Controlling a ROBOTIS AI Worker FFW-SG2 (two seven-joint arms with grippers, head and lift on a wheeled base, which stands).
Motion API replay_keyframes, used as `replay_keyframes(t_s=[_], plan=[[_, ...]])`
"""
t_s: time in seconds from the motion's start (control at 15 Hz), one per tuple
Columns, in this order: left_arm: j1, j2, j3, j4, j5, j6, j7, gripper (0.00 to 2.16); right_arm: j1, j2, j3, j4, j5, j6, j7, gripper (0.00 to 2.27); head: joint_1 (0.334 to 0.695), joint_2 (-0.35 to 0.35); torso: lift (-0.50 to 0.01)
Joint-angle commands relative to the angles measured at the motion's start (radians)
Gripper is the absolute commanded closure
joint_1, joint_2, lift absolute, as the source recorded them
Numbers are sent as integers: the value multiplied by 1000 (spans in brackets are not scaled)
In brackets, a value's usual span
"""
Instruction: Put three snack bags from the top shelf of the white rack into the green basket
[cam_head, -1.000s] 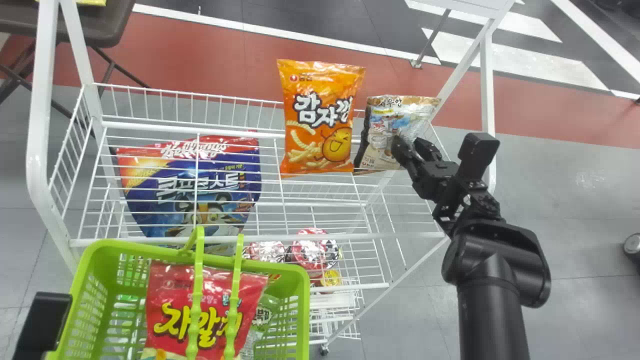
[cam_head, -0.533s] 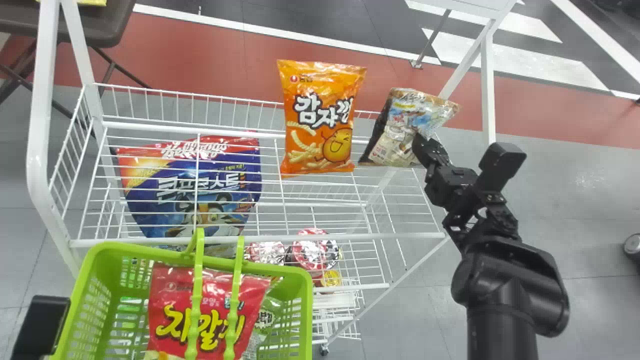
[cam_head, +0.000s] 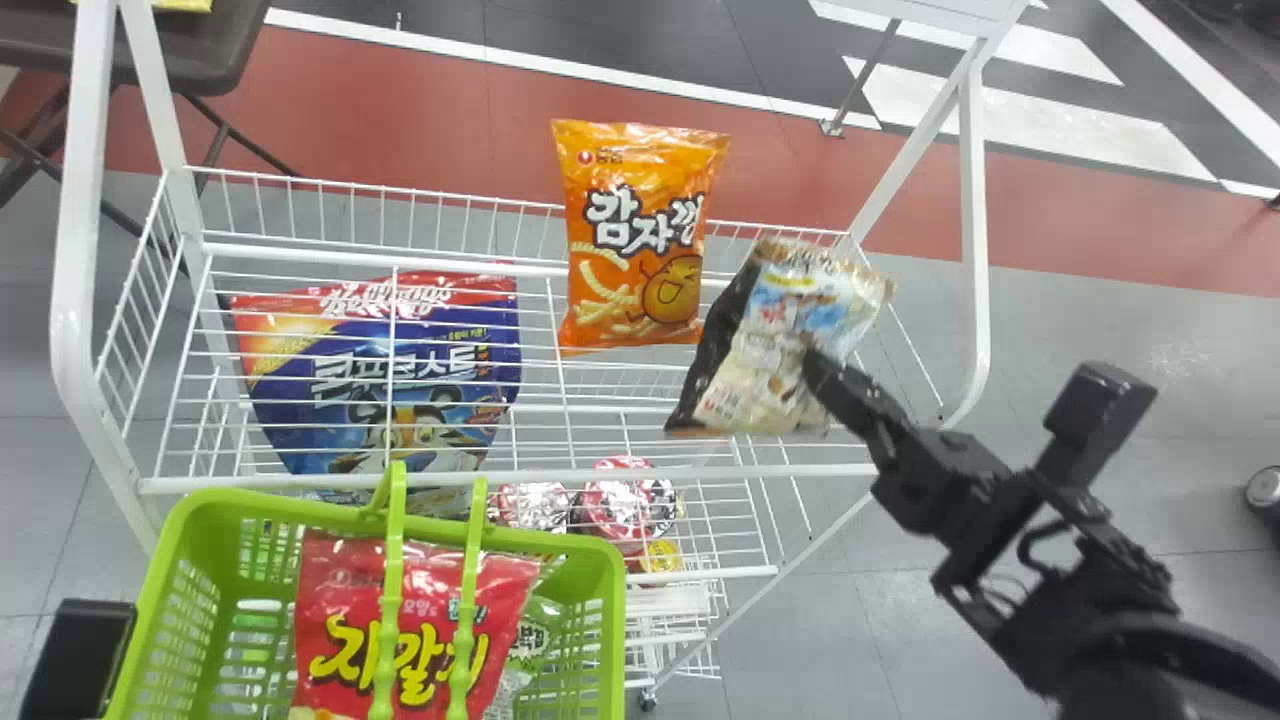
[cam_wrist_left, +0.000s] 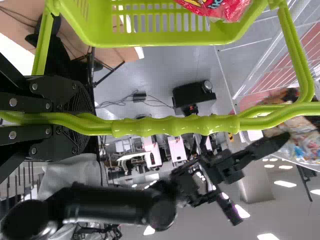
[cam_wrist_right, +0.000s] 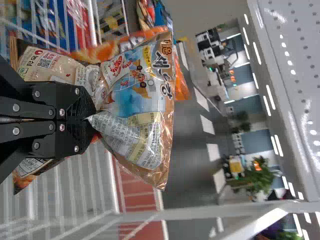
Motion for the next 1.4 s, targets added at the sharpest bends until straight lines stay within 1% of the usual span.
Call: replay_keyframes(t_s=[0.0,0.07,0.2,0.33,0.47,0.73,0.93,1.07,1.2,1.27,1.33], plan=[[0,0,-1,-2,0,7,1,2142,124,6,-11,-119,-76,111,35,2105,695,-350,0],[9,0,2,-3,2,7,1,2142,136,6,-12,-133,-100,200,60,2105,695,-350,0],[34,-5,6,-22,2,7,4,2142,148,6,-8,-140,-142,412,147,2105,695,-350,0],[35,-8,2,-20,0,7,7,2142,194,6,14,-136,-146,482,202,2105,695,-350,0],[41,-9,-4,-22,0,7,12,2142,208,6,40,-130,-153,562,248,2105,695,-350,0],[46,-11,-11,-20,-2,7,15,2142,230,6,103,-47,-133,575,259,2105,695,-350,0],[48,-11,-9,-20,-2,7,12,2142,228,6,207,30,-56,519,256,2105,695,-350,0],[48,-11,-11,-22,-3,7,12,2142,217,6,267,41,7,516,250,2105,695,-350,0],[48,-11,-11,-23,-3,7,12,2142,196,6,279,45,30,504,219,2098,695,-350,0],[49,-11,-9,-23,-3,7,11,2142,185,6,279,51,35,504,199,2061,695,-350,0],[49,-11,-9,-23,-3,7,9,2142,176,6,279,53,41,501,186,1663,695,-350,0]])
